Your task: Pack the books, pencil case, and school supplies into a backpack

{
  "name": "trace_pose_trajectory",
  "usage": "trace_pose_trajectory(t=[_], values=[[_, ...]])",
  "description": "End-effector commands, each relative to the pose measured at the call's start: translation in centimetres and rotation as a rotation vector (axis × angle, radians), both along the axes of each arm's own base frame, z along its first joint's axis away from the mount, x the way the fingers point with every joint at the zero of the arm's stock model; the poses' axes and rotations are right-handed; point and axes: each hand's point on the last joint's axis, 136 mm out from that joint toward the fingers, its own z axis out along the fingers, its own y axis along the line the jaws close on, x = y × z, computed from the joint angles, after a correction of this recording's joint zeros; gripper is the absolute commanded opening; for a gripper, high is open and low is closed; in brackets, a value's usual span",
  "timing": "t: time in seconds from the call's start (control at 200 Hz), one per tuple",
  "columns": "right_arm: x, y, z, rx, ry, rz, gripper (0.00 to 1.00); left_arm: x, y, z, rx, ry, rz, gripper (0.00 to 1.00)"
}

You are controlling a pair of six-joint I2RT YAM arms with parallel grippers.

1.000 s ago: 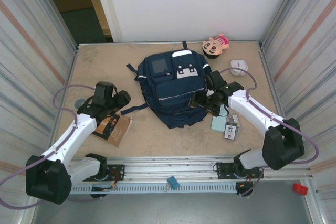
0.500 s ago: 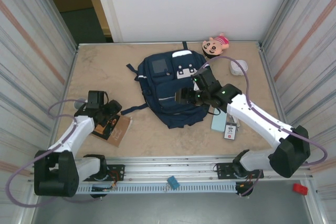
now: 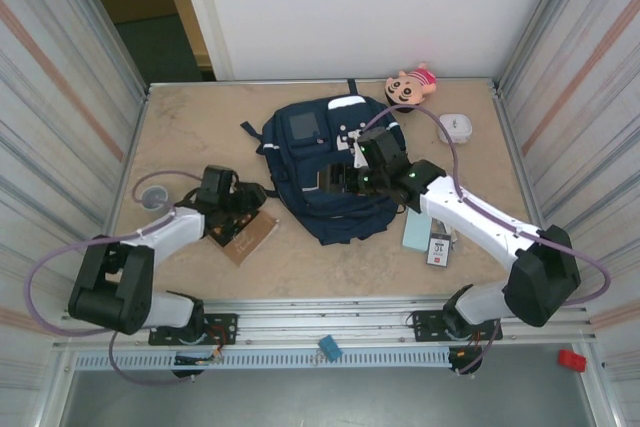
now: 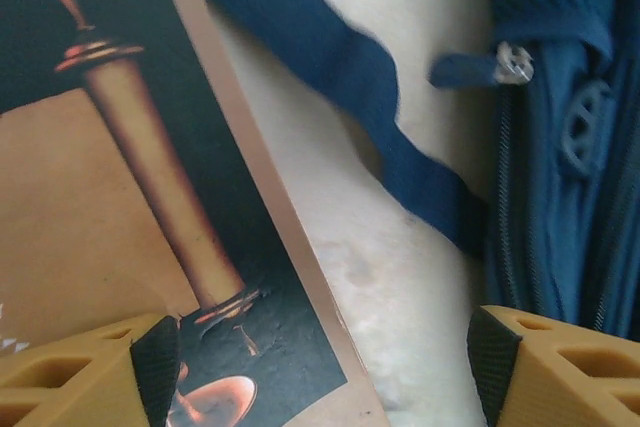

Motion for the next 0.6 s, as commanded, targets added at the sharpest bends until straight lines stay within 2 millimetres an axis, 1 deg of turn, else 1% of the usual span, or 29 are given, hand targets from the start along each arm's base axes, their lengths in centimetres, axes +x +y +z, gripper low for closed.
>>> trace_pose_trajectory(t=[0.0,0.07,0.145,0.205,0.261,0.346,0.401,0.456,0.511,0.596], values=[[0.5,1.7,1.6,0.031,-0.049,0.058,0.79,-0.4,-1.5,2.0,-0.037,-0.001,-0.058,0.78],[0.5,2.4,1.3,0.016,-0.045,0.075,0.77,-0.5,-1.1,4.4,-0.025,-0.038,-0.051,0.78],[0.0,4.2,1.1,-0.005,-0.051,0.141,0.74,-1.2,0.1,7.1,-0.017,-0.082,-0.044,0.78],[-0.3,6.1,0.5,-0.032,-0.049,0.196,0.73,-2.1,1.7,8.0,-0.016,-0.094,-0.022,0.77],[-0.5,7.7,-0.1,-0.059,-0.039,0.239,0.71,-3.1,3.5,8.3,-0.030,-0.093,0.018,0.75],[-0.4,9.6,-1.4,-0.086,-0.022,0.285,0.69,-4.9,5.8,7.7,-0.069,-0.079,0.095,0.72],[-0.4,10.6,-2.4,-0.102,-0.009,0.310,0.67,-6.0,7.1,6.8,-0.092,-0.055,0.156,0.69],[-0.4,11.5,-4.0,-0.140,0.006,0.331,0.65,-7.1,8.1,5.6,-0.113,-0.022,0.214,0.65],[-0.5,12.3,-5.5,-0.176,0.024,0.354,0.64,-7.8,8.6,4.6,-0.139,0.002,0.248,0.63],[-0.9,13.6,-7.8,-0.218,0.048,0.393,0.63,-8.5,8.7,3.2,-0.147,0.036,0.268,0.62]])
